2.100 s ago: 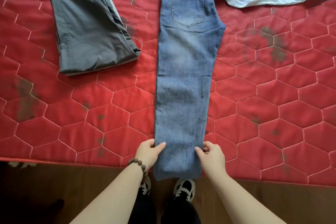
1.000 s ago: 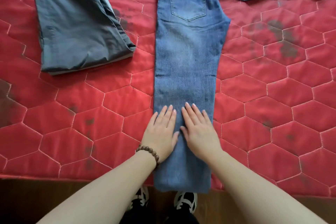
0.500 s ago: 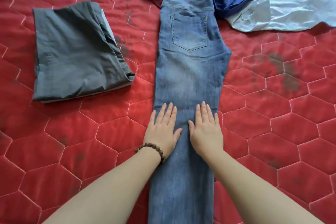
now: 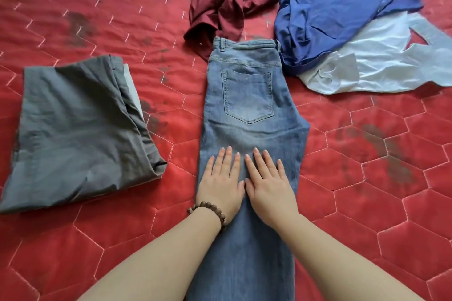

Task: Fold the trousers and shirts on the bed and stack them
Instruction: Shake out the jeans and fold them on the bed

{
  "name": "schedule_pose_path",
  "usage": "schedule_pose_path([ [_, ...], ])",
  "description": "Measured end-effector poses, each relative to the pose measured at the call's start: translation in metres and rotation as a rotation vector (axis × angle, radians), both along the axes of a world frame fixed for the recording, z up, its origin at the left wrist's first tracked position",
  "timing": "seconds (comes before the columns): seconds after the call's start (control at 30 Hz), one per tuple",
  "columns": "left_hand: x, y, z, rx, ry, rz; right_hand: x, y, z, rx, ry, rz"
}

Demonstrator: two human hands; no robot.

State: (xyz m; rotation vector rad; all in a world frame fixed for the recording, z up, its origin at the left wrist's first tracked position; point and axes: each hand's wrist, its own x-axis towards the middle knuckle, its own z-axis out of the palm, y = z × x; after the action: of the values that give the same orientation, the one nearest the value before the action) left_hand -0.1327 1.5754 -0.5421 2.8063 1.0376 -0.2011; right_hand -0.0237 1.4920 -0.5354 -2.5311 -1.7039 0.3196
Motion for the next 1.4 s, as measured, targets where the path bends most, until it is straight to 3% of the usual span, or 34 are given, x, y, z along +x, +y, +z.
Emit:
schedule_pose_path([
  [0.3,0.073,0.104,-0.002,0.075,-0.024,0.002,0.084,0.079,-0.002,-0.07,-0.123,0.114],
  [0.47,0.107,0.155,0.001,0.08,-0.01,0.049,0.117,0.12,-0.002,-0.089,-0.089,0.083],
  [0.97,0.108,0.158,-0.01,0.092,-0.154,0.092,0.182,0.288,-0.004,-0.051,-0.152,0.211],
  [1.1,0.109,0.157,-0.011,0.104,-0.156,0.092,0.19,0.286,-0.002,0.016,-0.26,0.176],
  [1.2,0.108,0.156,-0.012,0.11,-0.152,0.091,0.174,0.255,-0.003,0.124,-0.214,-0.014],
  [1.4,0.107,0.157,-0.014,0.14,-0.135,0.086,0.143,0.166,-0.007,0.091,-0.181,-0.114],
])
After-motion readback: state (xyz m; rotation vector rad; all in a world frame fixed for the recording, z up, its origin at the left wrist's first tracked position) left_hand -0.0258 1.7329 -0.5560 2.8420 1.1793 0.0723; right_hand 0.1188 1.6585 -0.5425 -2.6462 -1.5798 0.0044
